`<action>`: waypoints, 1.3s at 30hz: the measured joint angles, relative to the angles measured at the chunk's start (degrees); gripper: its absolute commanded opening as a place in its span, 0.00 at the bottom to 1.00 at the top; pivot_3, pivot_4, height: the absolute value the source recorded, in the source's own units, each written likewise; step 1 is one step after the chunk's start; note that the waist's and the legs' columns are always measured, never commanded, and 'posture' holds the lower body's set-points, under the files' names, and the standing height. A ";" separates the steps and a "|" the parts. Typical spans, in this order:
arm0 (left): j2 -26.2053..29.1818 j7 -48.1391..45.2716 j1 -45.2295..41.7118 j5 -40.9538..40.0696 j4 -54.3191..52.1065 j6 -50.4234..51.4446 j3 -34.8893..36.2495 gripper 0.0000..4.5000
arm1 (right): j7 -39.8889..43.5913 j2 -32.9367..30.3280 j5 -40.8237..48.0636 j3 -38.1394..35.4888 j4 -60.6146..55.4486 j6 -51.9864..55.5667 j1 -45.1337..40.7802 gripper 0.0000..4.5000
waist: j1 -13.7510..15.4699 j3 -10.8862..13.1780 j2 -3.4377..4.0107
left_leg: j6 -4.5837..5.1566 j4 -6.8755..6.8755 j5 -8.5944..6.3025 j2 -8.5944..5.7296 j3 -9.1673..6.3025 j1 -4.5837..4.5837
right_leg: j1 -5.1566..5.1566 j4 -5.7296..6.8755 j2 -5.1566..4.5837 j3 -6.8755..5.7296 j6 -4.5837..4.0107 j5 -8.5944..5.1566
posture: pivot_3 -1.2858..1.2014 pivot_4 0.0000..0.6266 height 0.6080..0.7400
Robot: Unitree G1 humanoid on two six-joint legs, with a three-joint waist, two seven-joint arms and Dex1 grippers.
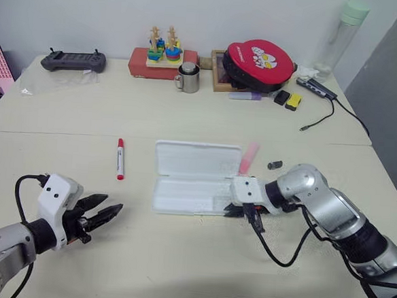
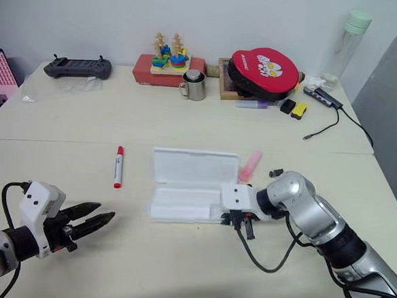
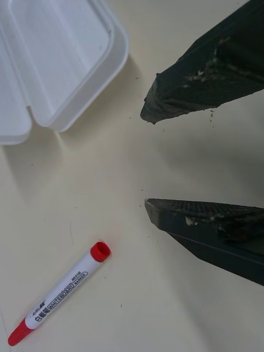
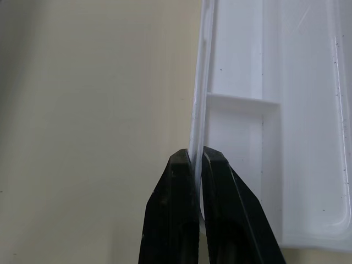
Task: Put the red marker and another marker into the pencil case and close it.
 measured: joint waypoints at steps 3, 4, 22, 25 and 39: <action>1.23 -0.80 -0.79 0.03 0.48 0.08 -0.48 0.53 | -0.18 -0.16 0.31 -0.05 -1.35 0.03 0.60 0.01 | 0.10 0.00 0.00 | 0.00 0.03 0.00 -0.01 0.01 0.00 | 0.02 0.00 0.00 0.02 0.01 0.02 | 0.52 0.24 1.00; 1.73 -1.17 -0.86 0.03 0.71 0.20 -0.65 0.53 | -0.27 -0.21 0.36 -0.07 -2.19 0.09 1.08 0.01 | 0.12 0.00 -0.01 | 0.00 0.03 0.00 -0.01 0.01 0.00 | 0.01 -0.01 0.00 0.01 0.01 0.02 | 0.52 0.24 1.00; 7.04 -6.21 -4.18 0.07 4.75 2.17 -1.11 0.53 | -4.77 -2.66 -2.34 1.36 -5.77 -0.06 7.55 0.41 | 0.16 -0.01 -0.02 | 0.00 0.00 0.00 -0.01 0.00 0.00 | 0.02 -0.02 -0.01 0.00 0.01 0.01 | 0.52 0.24 1.00; 7.05 -6.61 -4.28 0.35 5.00 2.16 -1.17 0.53 | -4.73 -2.88 -2.21 1.32 -5.77 -0.36 7.57 0.59 | 0.16 -0.01 -0.02 | 0.00 0.01 0.00 0.00 0.00 0.00 | 0.01 -0.01 0.00 0.00 0.01 0.01 | 0.52 0.24 1.00; 6.35 -7.09 -6.98 1.92 7.32 1.10 -5.12 0.53 | -0.52 -2.61 13.69 -7.41 -10.32 8.73 3.95 1.00 | 0.17 -0.01 -0.01 | 0.00 0.00 0.00 -0.01 -0.02 -0.03 | 0.00 -0.02 -0.01 -0.01 0.01 0.02 | 0.52 0.24 1.00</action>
